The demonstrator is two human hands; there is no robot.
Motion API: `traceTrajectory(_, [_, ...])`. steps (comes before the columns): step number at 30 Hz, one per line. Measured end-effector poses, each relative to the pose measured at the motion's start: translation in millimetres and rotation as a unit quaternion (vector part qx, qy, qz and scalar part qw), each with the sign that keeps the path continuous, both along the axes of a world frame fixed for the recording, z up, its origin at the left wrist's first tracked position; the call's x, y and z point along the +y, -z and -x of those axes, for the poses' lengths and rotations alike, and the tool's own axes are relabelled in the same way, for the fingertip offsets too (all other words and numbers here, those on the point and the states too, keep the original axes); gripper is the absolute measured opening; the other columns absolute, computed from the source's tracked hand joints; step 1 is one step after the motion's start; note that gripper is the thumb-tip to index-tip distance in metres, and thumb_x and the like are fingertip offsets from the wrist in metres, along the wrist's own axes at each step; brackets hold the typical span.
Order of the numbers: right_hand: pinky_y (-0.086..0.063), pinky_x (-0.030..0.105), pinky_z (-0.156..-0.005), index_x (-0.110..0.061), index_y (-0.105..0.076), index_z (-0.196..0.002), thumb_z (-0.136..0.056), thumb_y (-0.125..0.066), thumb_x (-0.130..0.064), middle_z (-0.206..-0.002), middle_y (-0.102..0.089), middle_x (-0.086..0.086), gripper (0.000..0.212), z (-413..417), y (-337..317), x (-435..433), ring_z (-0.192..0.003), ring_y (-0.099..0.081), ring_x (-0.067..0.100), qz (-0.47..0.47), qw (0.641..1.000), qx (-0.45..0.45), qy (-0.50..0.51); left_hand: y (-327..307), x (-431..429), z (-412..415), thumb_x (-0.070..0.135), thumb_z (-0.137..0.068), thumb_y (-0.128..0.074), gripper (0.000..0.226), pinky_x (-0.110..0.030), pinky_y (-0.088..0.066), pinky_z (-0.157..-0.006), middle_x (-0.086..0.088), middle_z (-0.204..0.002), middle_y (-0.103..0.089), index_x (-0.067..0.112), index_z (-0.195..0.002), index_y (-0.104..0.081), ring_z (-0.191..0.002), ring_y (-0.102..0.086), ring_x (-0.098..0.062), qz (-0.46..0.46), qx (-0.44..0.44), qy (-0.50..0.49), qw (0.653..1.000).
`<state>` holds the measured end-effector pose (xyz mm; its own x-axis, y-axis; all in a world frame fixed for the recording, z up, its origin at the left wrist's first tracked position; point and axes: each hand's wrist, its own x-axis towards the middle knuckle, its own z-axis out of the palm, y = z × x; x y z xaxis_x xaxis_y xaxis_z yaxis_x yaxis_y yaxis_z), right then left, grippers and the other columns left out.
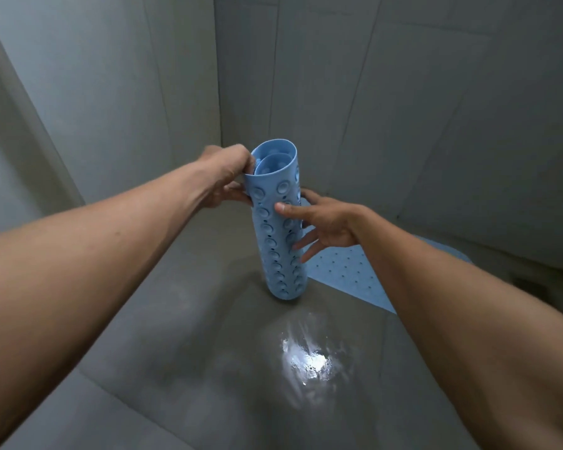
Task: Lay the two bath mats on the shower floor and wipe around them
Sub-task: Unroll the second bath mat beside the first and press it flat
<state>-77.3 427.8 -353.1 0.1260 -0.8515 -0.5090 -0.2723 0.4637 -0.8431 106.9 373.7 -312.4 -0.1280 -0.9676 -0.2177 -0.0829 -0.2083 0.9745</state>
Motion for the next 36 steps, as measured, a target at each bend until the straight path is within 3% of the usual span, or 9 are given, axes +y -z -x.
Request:
traceTrajectory(6, [-0.055,0.06,-0.086,-0.036,-0.033,-0.141,-0.082,-0.079,-0.023,-0.14,-0.044,0.02,0.075,9.7,12.7,28.1,-0.102,-0.067,0.046,-0.004,0.996,-0.044,0.081,11.2,7.5,12.1,-0.006,-0.062,-0.048,0.031,-0.048,-0.061,-0.061,-0.019,-0.093,-0.059,-0.004,-0.089,-0.063,-0.081,-0.055,-0.032,-0.014,0.005,0.046,0.999])
traceTrajectory(11, [-0.054,0.055,-0.094,-0.032,-0.037,-0.139,-0.08,-0.08,-0.009,-0.127,-0.053,0.009,0.077,19.8,19.0,45.4,-0.117,-0.059,0.035,0.011,0.993,-0.059,0.099,31.5,33.9,14.9,-0.005,-0.059,-0.046,0.056,-0.039,-0.06,-0.066,-0.021,-0.105,-0.073,-0.006,-0.112,-0.064,-0.074,-0.072,-0.028,-0.047,0.014,0.066,0.997])
traceTrajectory(18, [-0.053,0.054,-0.096,-0.027,-0.051,-0.13,-0.085,-0.063,0.005,-0.137,-0.047,0.016,0.057,41.9,32.9,80.3,-0.121,-0.054,0.034,0.034,0.984,-0.117,0.133,34.5,68.7,23.3,-0.008,-0.062,-0.045,0.067,-0.045,-0.06,-0.083,-0.008,-0.118,-0.072,0.007,-0.123,-0.066,-0.107,-0.07,-0.029,-0.035,-0.027,0.165,0.985])
traceTrajectory(22, [-0.054,0.058,-0.092,-0.016,-0.061,-0.117,-0.085,-0.041,0.001,-0.139,-0.039,0.021,0.041,34.2,30.9,108.9,-0.116,-0.049,0.042,0.02,0.962,-0.162,0.22,43.1,97.3,17.9,-0.014,-0.065,-0.04,0.072,-0.045,-0.056,-0.093,-0.006,-0.122,-0.071,0.013,-0.126,-0.066,-0.114,-0.066,-0.026,-0.054,-0.023,0.192,0.98])
traceTrajectory(25, [-0.057,0.059,-0.082,-0.018,-0.057,-0.127,-0.1,-0.048,-0.018,-0.131,-0.039,0.015,0.028,18.8,33.2,123.3,-0.111,-0.05,0.039,0.003,0.956,-0.151,0.25,52.4,118.6,10.6,-0.019,-0.069,-0.037,0.066,-0.044,-0.056,-0.093,-0.006,-0.121,-0.07,0.015,-0.114,-0.069,-0.116,-0.064,-0.023,-0.068,-0.003,0.18,0.981])
traceTrajectory(27, [-0.058,0.057,-0.081,-0.019,-0.062,-0.119,-0.098,-0.059,-0.026,-0.119,-0.048,0.012,0.022,6.3,31.2,132.6,-0.103,-0.055,0.032,-0.009,0.963,-0.12,0.241,55.5,132.8,6.0,-0.015,-0.068,-0.037,0.059,-0.045,-0.054,-0.096,-0.009,-0.119,-0.07,0.013,-0.106,-0.072,-0.116,-0.063,-0.023,-0.08,0.005,0.17,0.982])
traceTrajectory(29, [-0.057,0.056,-0.086,-0.018,-0.063,-0.095,-0.097,-0.062,-0.023,-0.098,-0.053,0.008,0.005,-3.9,28.8,143.1,-0.086,-0.056,0.026,-0.01,0.965,-0.098,0.243,57.9,142.3,-1.2,-0.003,-0.062,-0.038,0.053,-0.044,-0.058,-0.088,-0.015,-0.117,-0.069,0.007,-0.104,-0.071,-0.112,-0.064,-0.028,-0.112,0.04,0.14,0.983])
traceTrajectory(30, [-0.056,0.056,-0.089,-0.018,-0.06,-0.087,-0.097,-0.06,-0.02,-0.091,-0.051,0.006,0.01,-8.3,28.6,149.3,-0.081,-0.055,0.025,-0.009,0.964,-0.091,0.251,59.2,145.9,-5.2,0.003,-0.061,-0.038,0.05,-0.044,-0.06,-0.083,-0.016,-0.116,-0.068,0.004,-0.101,-0.069,-0.108,-0.065,-0.031,-0.129,0.06,0.119,0.983])
traceTrajectory(36, [-0.051,0.056,-0.096,-0.009,-0.049,-0.076,-0.098,-0.053,-0.012,-0.074,-0.052,0.015,0.022,-34.0,43.1,185.6,-0.075,-0.06,0.029,-0.036,0.957,-0.082,0.274,86.0,156.9,-26.3,0.022,-0.087,-0.035,0.041,-0.045,-0.059,-0.071,-0.019,-0.103,-0.069,-0.001,-0.109,-0.061,-0.088,-0.071,-0.038,-0.191,0.018,0.094,0.977])
